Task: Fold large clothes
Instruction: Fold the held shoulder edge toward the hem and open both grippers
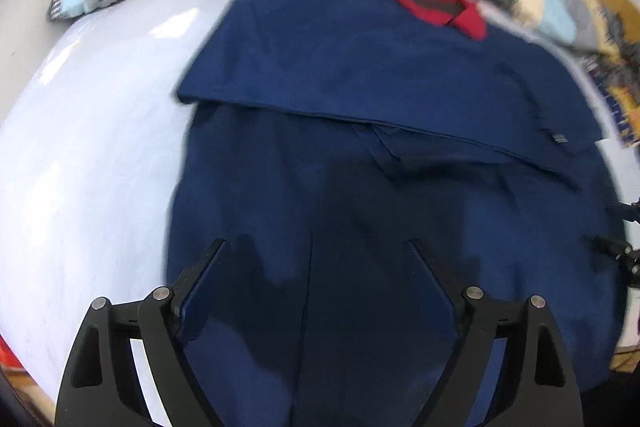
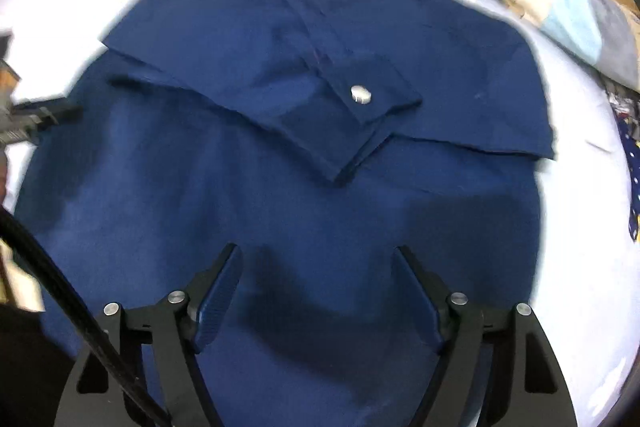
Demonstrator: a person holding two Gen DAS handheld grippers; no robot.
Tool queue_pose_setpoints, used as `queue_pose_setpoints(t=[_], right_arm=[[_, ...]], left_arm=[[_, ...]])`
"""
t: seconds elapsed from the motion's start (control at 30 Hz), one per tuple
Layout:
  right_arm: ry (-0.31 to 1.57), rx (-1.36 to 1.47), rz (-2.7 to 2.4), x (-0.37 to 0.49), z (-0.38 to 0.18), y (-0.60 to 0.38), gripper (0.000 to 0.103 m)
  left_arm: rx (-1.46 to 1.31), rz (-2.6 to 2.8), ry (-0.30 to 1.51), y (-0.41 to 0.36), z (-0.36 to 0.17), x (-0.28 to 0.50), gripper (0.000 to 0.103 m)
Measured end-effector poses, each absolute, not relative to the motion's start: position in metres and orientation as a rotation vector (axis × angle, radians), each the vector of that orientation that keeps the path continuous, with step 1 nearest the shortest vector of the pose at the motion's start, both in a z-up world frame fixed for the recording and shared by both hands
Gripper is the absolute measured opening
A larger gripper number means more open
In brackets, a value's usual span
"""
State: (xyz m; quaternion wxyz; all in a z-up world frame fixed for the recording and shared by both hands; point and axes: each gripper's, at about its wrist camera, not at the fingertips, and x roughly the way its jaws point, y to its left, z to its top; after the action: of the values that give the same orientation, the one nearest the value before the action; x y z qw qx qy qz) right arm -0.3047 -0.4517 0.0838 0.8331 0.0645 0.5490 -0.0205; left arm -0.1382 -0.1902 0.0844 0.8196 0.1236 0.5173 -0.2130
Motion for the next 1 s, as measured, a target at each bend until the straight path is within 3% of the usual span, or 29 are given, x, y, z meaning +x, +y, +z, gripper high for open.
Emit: queue_pose_setpoints(t=[0.1,0.23,0.37,0.43,0.57,0.77,1.0], right_arm=[[1.025,0.212,-0.048,-0.358,0.129,-0.458,0.082],[0.888,0.307,-0.060,-0.418,0.151,-0.466,0.087],[0.802,0.278,-0.170,-0.455,0.161,-0.451,0.087],[0.761,0.242,-0.210,-0.463,0.162,-0.432,0.092],[0.723,0.226,-0.214,-0.467,0.150,-0.398,0.093],[0.760,0.201,-0.165,-0.468,0.123,-0.354,0.093],[0.776,0.231,-0.188,-0.463,0.112,-0.365,0.093]], left_arm=[[0.155,-0.394,1.006,-0.141,0.116,-0.166,0.087],[0.021,-0.309,0.954,-0.095,0.121,-0.206,0.087],[0.153,-0.203,0.728,-0.108,0.134,-0.269,0.089],[0.187,-0.158,0.656,-0.127,0.131,-0.302,0.090],[0.130,-0.207,0.626,-0.151,0.124,-0.342,0.090],[0.324,-0.216,0.524,-0.167,0.119,-0.376,0.091],[0.281,-0.227,0.588,-0.150,0.115,-0.359,0.091]])
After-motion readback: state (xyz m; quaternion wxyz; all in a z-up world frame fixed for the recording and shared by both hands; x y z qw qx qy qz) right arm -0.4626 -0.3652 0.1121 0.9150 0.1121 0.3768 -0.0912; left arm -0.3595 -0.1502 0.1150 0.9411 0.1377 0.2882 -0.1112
